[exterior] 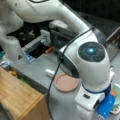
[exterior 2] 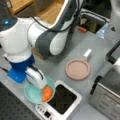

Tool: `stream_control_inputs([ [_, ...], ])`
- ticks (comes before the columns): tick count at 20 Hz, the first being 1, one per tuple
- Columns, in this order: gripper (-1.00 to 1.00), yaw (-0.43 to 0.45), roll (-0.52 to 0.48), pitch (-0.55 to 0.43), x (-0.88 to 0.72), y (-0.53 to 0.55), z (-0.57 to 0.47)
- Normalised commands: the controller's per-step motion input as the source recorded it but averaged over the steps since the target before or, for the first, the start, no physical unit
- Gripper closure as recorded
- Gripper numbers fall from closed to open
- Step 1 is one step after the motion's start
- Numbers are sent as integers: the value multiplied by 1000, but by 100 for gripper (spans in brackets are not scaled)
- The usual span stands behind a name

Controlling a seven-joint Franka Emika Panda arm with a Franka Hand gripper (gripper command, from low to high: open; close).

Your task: Pick up the pan. Place the pan on the table. Pick up the bowl. Place the bowl on the stove.

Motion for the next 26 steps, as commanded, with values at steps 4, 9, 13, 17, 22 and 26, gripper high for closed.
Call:
stream_control_inputs([
  [4,100,-57,-204,60,-201,306,-36],
  [9,100,-73,-207,27,-306,308,-66],
  [13,100,-65,-217,-39,-360,246,-97],
  [17,100,-69,-223,-96,-402,196,-131],
  [22,100,-86,-231,-147,-401,205,-150],
  [26,100,-97,-237,-193,-360,258,-153],
])
